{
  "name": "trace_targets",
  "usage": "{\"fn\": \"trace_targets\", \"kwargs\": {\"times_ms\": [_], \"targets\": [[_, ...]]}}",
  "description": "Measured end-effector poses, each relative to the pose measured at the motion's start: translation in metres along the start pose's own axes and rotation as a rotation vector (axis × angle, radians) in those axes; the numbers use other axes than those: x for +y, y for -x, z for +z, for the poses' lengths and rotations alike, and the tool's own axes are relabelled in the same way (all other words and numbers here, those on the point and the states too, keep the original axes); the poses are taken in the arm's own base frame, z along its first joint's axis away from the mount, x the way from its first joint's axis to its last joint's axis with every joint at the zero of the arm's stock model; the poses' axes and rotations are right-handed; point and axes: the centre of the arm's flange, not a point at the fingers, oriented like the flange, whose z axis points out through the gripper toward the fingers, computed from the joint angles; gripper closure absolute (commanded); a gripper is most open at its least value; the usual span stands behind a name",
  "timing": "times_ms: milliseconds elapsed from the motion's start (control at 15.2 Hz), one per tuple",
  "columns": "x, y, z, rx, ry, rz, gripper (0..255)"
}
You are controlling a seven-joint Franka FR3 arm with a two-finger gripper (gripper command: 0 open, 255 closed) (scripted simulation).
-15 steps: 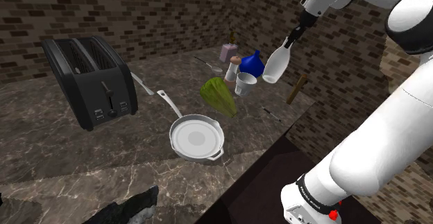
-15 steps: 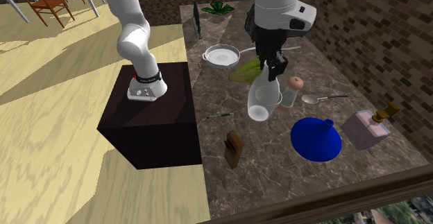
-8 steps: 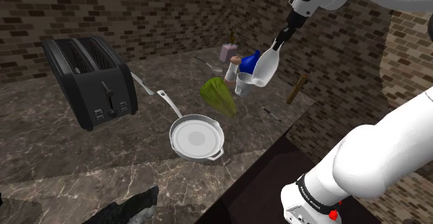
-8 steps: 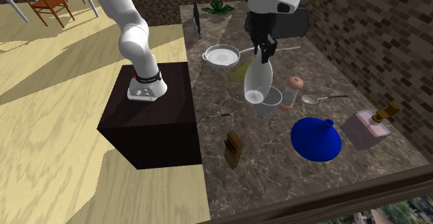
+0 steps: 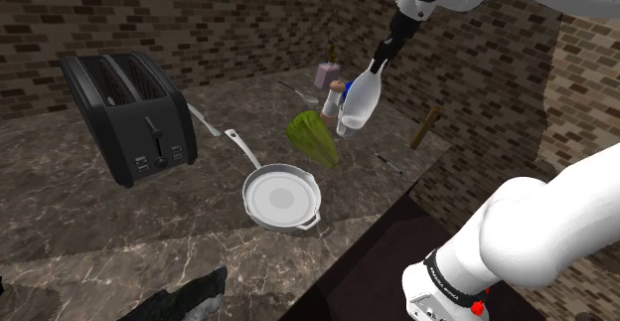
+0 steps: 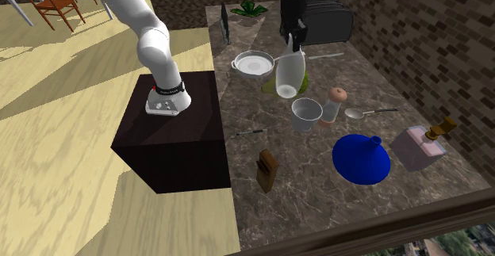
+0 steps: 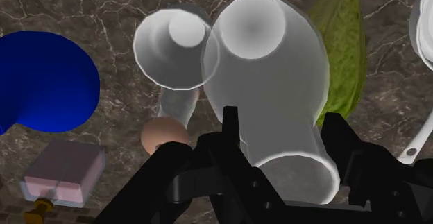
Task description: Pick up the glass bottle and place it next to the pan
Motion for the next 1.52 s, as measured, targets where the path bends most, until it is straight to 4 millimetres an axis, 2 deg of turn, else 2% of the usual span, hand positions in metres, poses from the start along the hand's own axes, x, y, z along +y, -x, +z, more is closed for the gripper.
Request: {"fn": "trace_targets", "kwargs": {"times_ms": [330, 858, 924, 1122, 1518], "targets": [[-0.063, -0.016, 0.004, 0.0, 0.0, 0.001, 255], [-0.161, -0.048, -0.002, 0.018, 0.003, 0.003, 255], [-0.178, -0.046, -0.004, 0.011, 0.003, 0.001, 255], [-0.218, -0.062, -0.001, 0.015, 0.002, 0.001, 255], [-0.293, -0.081, 0.01, 0.002, 0.001, 0.001, 255]]}}
